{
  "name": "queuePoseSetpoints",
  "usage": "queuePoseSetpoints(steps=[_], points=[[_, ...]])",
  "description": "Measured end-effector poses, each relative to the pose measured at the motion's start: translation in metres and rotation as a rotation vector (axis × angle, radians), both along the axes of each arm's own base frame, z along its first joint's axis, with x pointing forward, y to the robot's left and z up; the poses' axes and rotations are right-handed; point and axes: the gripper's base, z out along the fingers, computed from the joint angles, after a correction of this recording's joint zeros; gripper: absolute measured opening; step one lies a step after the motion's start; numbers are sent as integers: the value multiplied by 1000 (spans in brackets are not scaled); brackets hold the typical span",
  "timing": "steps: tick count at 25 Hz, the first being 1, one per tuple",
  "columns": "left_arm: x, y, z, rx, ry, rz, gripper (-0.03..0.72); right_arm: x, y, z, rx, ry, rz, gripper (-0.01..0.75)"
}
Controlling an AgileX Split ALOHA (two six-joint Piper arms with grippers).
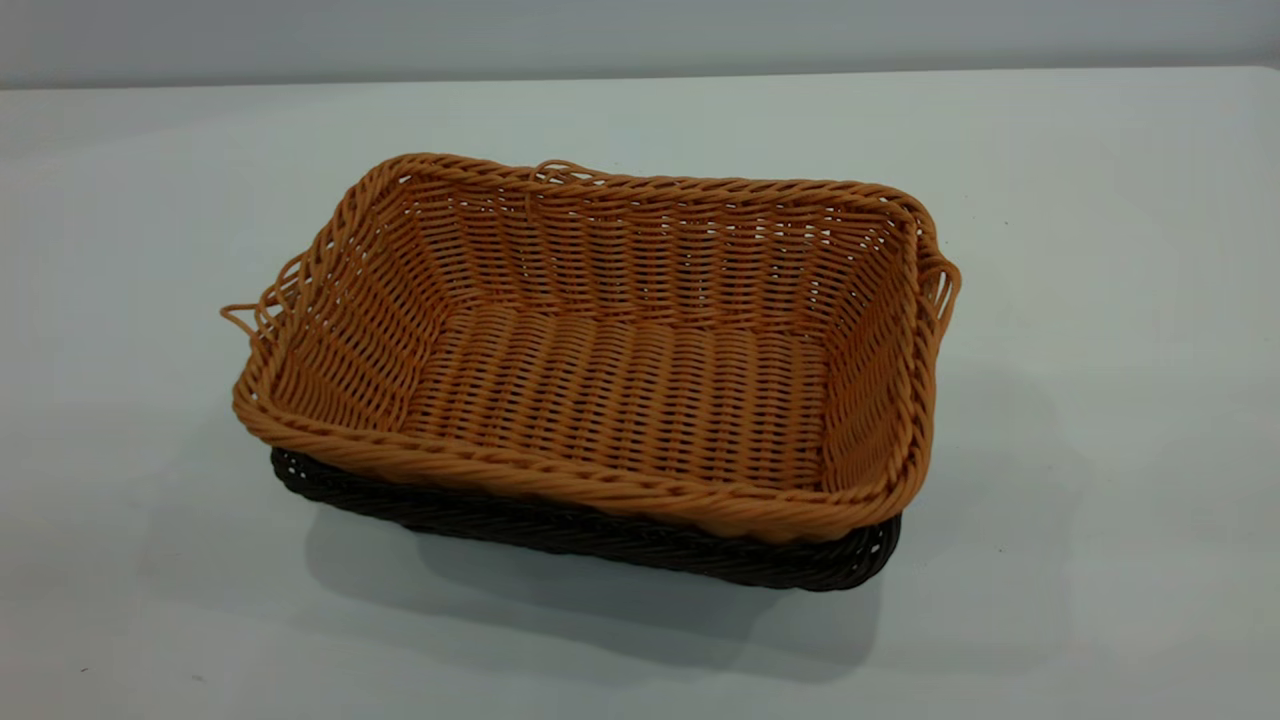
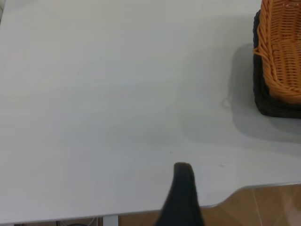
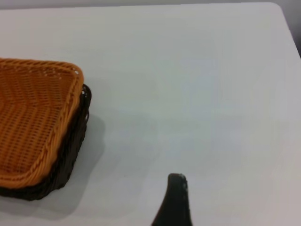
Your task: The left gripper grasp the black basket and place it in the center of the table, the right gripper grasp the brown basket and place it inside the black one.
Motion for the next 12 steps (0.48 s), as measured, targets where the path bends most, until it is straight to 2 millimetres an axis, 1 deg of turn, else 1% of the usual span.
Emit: queuePoseSetpoints(steps=[4,12], points=[[0,0,0,0,0,0,568,0,-3,-1,19,6,-57,584],[0,0,0,0,0,0,568,0,-5,-1,23,6,-74,584]])
